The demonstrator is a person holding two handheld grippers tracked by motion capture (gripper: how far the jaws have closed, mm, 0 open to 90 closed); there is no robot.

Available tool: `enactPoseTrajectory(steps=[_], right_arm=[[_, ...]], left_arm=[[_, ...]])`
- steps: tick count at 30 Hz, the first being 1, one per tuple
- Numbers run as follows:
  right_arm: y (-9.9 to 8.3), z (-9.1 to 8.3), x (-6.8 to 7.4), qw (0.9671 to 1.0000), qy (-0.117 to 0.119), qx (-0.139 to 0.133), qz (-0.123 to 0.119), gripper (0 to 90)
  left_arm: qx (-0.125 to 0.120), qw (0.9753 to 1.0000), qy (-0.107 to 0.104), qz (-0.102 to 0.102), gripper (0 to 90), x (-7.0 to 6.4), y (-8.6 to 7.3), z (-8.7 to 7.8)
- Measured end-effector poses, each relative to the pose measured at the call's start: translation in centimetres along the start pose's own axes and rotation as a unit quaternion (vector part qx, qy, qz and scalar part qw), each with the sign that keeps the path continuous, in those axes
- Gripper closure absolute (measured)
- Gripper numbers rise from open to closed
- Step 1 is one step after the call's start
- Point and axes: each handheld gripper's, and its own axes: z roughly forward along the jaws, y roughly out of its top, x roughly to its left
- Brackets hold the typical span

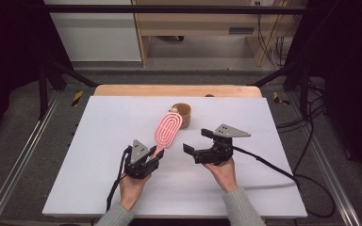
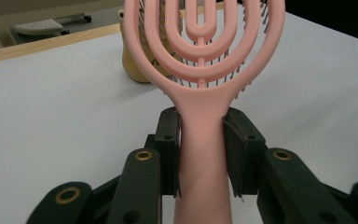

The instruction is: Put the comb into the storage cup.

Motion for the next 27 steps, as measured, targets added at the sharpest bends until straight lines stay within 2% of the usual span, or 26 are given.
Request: enactPoseTrajectory(steps=[6, 11, 21, 27], right_arm=[[0.1, 0.7, 0.3, 0.9999, 0.005, -0.003, 0.014, 2.2], [0.0, 1.0, 0.2, 0.9998, 0.001, 0.004, 0.021, 2.4], [-0.1, 1.4, 0.0, 0.9993, -0.001, 0.004, 0.037, 3.2], [-0.1, 1.5, 0.0, 0.9992, -0.003, 0.004, 0.04, 3.3]], left_arm=[[-0.004, 1.0, -0.003, -0.001, 68.7, -0.5, -0.3, 0.2], [-0.007, 1.0, 0.0, 0.005, 68.8, -0.8, -0.4, 0.2], [-0.012, 0.9999, -0.008, 0.001, 68.7, -1.6, -0.4, 0.8], [-0.013, 0.9998, -0.014, 0.01, 68.8, -2.4, -0.3, 1.1]])
